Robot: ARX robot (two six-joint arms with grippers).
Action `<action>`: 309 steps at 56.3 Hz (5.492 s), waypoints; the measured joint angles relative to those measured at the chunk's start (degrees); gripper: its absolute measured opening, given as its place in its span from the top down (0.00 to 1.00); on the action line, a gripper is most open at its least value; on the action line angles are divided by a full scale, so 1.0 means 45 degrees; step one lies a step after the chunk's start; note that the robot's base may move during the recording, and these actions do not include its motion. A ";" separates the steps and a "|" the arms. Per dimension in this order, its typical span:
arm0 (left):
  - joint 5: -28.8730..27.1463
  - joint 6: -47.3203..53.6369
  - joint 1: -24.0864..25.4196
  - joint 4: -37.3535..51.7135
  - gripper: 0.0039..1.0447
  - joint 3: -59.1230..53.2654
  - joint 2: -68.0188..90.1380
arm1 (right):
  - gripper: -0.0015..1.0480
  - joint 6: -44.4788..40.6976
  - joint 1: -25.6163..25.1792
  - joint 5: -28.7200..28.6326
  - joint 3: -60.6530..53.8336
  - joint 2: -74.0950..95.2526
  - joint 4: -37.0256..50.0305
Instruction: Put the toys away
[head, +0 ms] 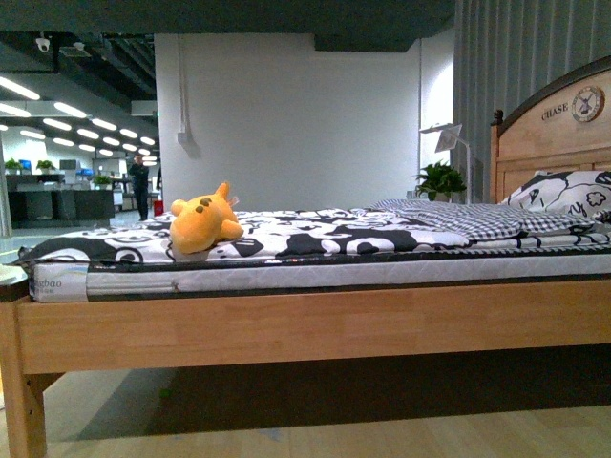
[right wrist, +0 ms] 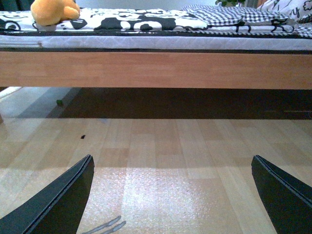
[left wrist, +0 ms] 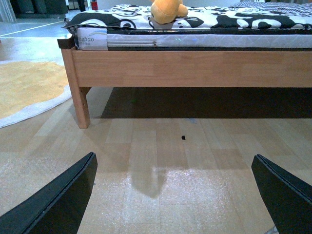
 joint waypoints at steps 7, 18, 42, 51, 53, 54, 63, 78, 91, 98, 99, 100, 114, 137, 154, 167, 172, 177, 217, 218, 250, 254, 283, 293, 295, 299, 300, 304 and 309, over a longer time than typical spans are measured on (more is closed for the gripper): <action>-0.0005 0.0000 0.0000 0.0000 0.06 0.0000 0.0000 | 0.06 0.0000 0.0000 0.0000 0.0005 0.0000 0.0000; 0.0000 0.0000 0.0000 0.0000 0.06 0.0000 0.0000 | 0.06 0.0000 0.0000 0.0000 0.0000 0.0000 0.0000; 0.0000 0.0000 0.0000 0.0000 0.06 0.0000 0.0000 | 0.06 0.0000 0.0000 0.0000 0.0005 0.0000 0.0000; 0.0000 0.0000 0.0000 0.0000 0.06 0.0000 0.0000 | 0.06 0.0000 0.0000 0.0000 0.0005 0.0000 0.0000; 0.0000 0.0000 0.0000 0.0000 0.06 0.0000 0.0000 | 0.06 0.0000 0.0000 0.0000 0.0005 0.0000 0.0000; -0.0005 0.0000 0.0000 0.0000 0.06 0.0000 0.0000 | 0.06 0.0000 0.0000 0.0000 0.0005 0.0000 0.0000; 0.0000 0.0000 0.0000 0.0000 0.06 0.0000 0.0000 | 0.06 0.0000 0.0000 0.0000 0.0000 0.0000 0.0000; 0.0000 0.0000 0.0000 0.0000 0.06 0.0000 0.0000 | 0.06 0.0000 0.0000 0.0000 0.0005 0.0000 0.0000; -0.0005 0.0000 0.0000 0.0000 0.06 0.0000 0.0000 | 0.06 0.0000 0.0000 0.0000 0.0000 0.0000 0.0000; 0.0000 0.0000 0.0000 0.0000 0.06 0.0000 0.0000 | 0.06 0.0000 0.0000 0.0000 0.0000 0.0000 0.0000; 0.0000 0.0000 0.0000 0.0000 0.06 0.0000 0.0000 | 0.06 0.0000 0.0000 0.0000 0.0000 0.0000 0.0000; 0.0000 0.0000 0.0000 0.0000 0.06 0.0000 0.0000 | 0.06 0.0000 0.0000 0.0000 0.0000 0.0000 0.0000; -0.0005 0.0000 0.0000 0.0000 0.06 0.0000 0.0000 | 0.06 0.0000 0.0000 0.0000 0.0005 0.0000 0.0000; 0.0000 0.0000 0.0000 0.0000 0.06 0.0000 0.0000 | 0.06 0.0000 0.0000 0.0000 0.0005 0.0000 0.0000; -0.0005 0.0000 0.0000 0.0000 0.06 0.0000 -0.0005 | 0.06 0.0000 0.0000 0.0000 0.0000 -0.0005 0.0000; -0.0019 0.0000 0.0000 0.0000 0.06 0.0000 -0.0010 | 0.06 0.0000 0.0000 -0.0005 0.0005 -0.0010 0.0000; -0.0010 0.0000 0.0000 0.0000 0.06 0.0000 -0.0010 | 0.06 0.0000 0.0000 0.0000 0.0000 -0.0005 0.0000; -0.0005 0.0000 0.0000 0.0000 0.06 0.0000 -0.0010 | 0.06 0.0000 0.0000 0.0000 0.0005 -0.0005 0.0000; -0.0010 0.0000 0.0000 0.0000 0.06 0.0000 -0.0015 | 0.06 0.0000 0.0000 -0.0005 0.0000 -0.0010 0.0000; -0.0019 0.0000 0.0000 0.0000 0.06 0.0000 -0.0010 | 0.06 0.0000 0.0000 0.0000 0.0005 -0.0010 0.0000; -0.0005 0.0000 0.0000 0.0000 0.06 0.0000 -0.0010 | 0.06 0.0000 0.0000 0.0000 0.0005 -0.0005 0.0000; -0.0010 0.0000 0.0000 0.0000 0.06 0.0000 -0.0010 | 0.06 0.0000 0.0000 0.0000 0.0000 -0.0005 0.0000; 0.0010 0.0000 0.0000 0.0000 0.06 0.0000 -0.0010 | 0.06 0.0000 0.0000 0.0044 0.0000 -0.0005 0.0000; 0.0005 0.0000 0.0000 0.0000 0.06 0.0000 -0.0010 | 0.06 0.0000 0.0000 0.0044 0.0000 -0.0010 0.0000; 0.0005 0.0000 0.0000 0.0000 0.06 0.0000 -0.0010 | 0.06 0.0000 0.0000 0.0039 0.0000 -0.0010 0.0000; 0.0005 0.0000 0.0000 0.0000 0.06 0.0000 -0.0015 | 0.06 0.0000 0.0005 0.0039 0.0000 -0.0010 0.0000; 0.0000 0.0000 0.0000 0.0000 0.06 0.0000 -0.0010 | 0.06 0.0000 0.0000 0.0039 0.0000 -0.0010 0.0000; 0.0010 0.0000 0.0000 0.0000 0.06 0.0000 -0.0010 | 0.06 0.0000 0.0005 0.0029 0.0000 -0.0005 0.0000; 0.0005 0.0000 0.0000 -0.0005 0.06 0.0000 -0.0005 | 0.06 0.0000 0.0005 0.0000 0.0000 0.0010 0.0000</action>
